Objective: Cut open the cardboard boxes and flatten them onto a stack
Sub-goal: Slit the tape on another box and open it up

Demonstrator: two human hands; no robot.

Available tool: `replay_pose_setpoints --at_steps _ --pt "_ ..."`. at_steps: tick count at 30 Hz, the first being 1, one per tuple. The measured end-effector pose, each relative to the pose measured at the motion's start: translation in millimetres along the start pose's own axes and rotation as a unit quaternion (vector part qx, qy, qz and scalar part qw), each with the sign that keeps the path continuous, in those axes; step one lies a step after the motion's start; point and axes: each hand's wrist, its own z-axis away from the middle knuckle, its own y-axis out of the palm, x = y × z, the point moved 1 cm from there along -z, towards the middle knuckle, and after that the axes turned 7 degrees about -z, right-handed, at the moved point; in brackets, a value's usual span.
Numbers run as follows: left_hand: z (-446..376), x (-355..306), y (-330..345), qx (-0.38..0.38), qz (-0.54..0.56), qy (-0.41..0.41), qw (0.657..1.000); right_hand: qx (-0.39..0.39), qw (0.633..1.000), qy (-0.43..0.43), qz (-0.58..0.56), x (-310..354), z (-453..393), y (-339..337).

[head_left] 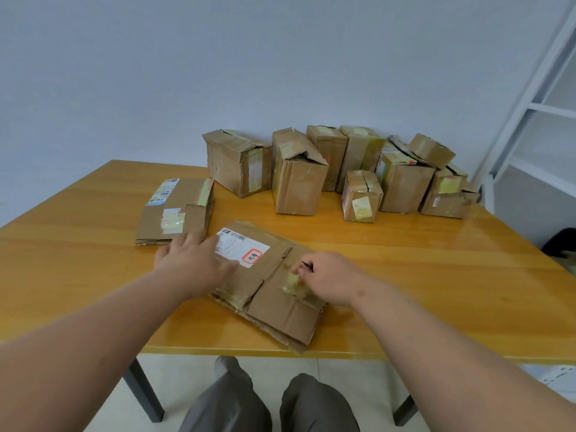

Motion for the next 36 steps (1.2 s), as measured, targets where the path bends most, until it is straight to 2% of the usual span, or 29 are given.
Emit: replay_pose_setpoints --at_steps 2,5,10,14,18,24,26,28,30,33,36 --pt "1 -12 7 0.046 -0.021 0.039 0.998 -0.024 0.997 -0.022 0.072 -6 -2 3" --pt "2 -20 18 0.107 -0.025 0.051 0.993 0.011 0.979 -0.053 0.197 -19 -3 10" --pt "2 -25 33 0.108 -0.066 0.055 0.99 0.087 0.981 -0.044 0.171 -29 -5 20" --pt "-2 -23 25 0.129 -0.07 0.086 0.985 0.079 0.987 -0.011 0.14 -26 -14 5" --pt "-2 -23 21 0.138 -0.078 0.174 0.972 0.008 0.994 -0.019 0.111 -24 -19 -9" --pt "-12 -35 10 0.132 -0.131 0.241 0.953 0.084 0.981 -0.015 0.173 -34 -12 11" --pt "-14 -40 5 0.103 -0.148 0.239 0.954 0.055 0.976 -0.01 0.212 -29 -15 5" --pt "-15 -41 6 0.069 -0.139 0.225 0.962 -0.012 0.971 -0.007 0.238 -27 -15 6" --pt "-12 -39 16 0.074 -0.095 0.209 0.971 -0.067 0.968 -0.002 0.241 -31 -11 18" --pt "-5 -38 34 0.108 -0.038 0.183 0.977 -0.081 0.974 -0.007 0.213 -39 -7 32" --pt "-4 -41 40 0.088 -0.082 0.18 0.976 -0.054 0.964 -0.062 0.251 -34 -11 31"
